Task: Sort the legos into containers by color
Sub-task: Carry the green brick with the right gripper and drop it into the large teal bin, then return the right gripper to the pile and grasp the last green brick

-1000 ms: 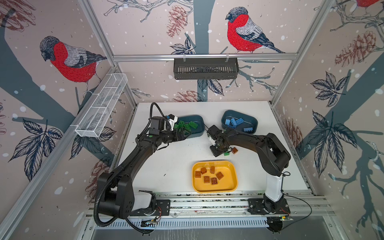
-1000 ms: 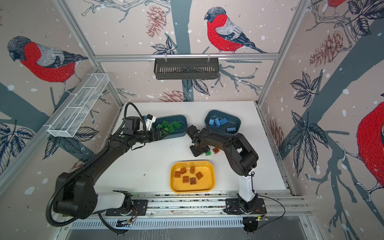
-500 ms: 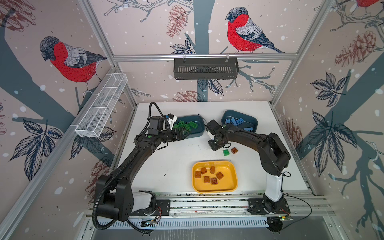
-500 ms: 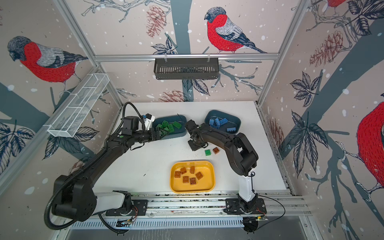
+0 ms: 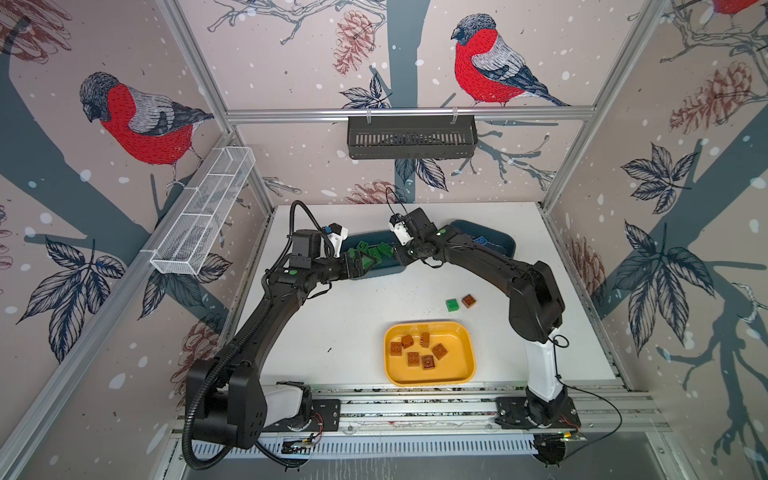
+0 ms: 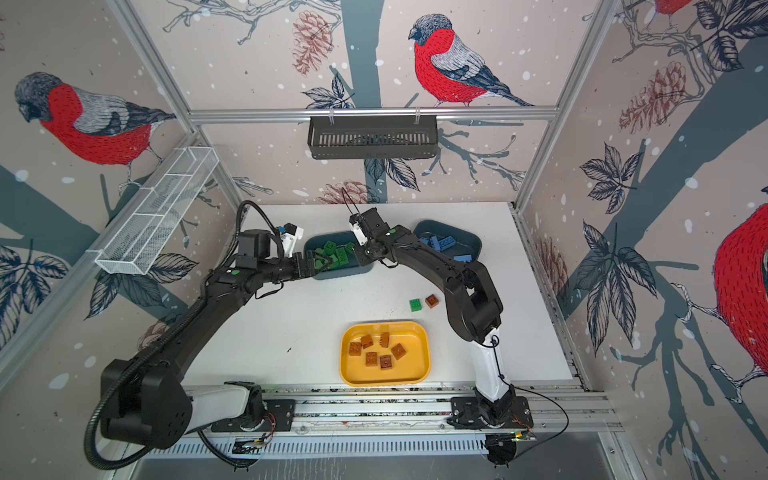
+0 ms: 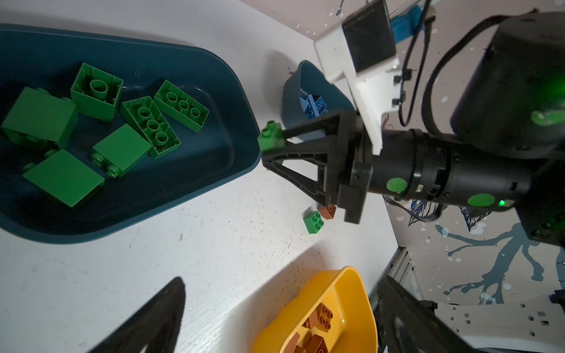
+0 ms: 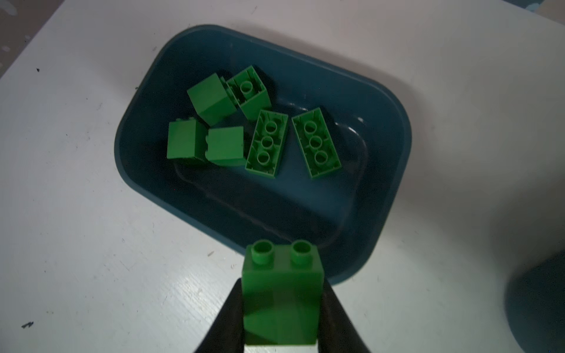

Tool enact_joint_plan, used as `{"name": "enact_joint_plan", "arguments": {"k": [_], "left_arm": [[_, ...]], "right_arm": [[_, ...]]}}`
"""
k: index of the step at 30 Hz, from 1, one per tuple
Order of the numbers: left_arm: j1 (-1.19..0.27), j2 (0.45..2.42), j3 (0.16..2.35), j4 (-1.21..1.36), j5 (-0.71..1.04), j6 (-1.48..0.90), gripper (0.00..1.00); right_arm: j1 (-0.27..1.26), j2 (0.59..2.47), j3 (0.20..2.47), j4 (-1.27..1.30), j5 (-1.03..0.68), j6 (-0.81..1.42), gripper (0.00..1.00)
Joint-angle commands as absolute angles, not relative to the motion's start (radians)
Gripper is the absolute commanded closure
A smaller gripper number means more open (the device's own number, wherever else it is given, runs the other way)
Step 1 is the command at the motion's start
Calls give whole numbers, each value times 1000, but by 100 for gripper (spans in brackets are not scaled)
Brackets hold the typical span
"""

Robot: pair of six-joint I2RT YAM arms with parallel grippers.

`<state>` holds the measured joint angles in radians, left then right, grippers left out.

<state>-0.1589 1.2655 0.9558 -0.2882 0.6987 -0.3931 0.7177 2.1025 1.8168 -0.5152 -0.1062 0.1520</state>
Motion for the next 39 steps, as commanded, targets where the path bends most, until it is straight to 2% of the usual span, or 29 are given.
{"name": "enact_joint_plan", "arguments": {"k": [1, 9, 16, 22, 28, 34, 39], "left_arm": [[-155, 1256, 954, -301, 696, -376, 3], [-149, 1244, 939, -302, 695, -377, 3], [-147, 1248, 934, -304, 699, -371, 3], [-145, 1262, 939, -297, 708, -371, 3], [-146, 1285, 939, -274, 732, -378, 3], [-147, 1312, 951, -270, 751, -374, 3], [-147, 1325, 957, -261, 764, -377, 3]], "right_arm": [[718, 2190, 1934, -517, -135, 108, 65], [705, 2363, 2132, -590, -135, 42, 56], [693, 2368, 2145, -646, -128, 28, 45], [660, 2177, 1957, -612, -117, 81, 39], [614, 1926, 1658, -632, -67, 205, 32], [591, 1761, 1439, -721, -7, 365, 29], [603, 1663, 1262, -683, -6, 455, 29]]}}
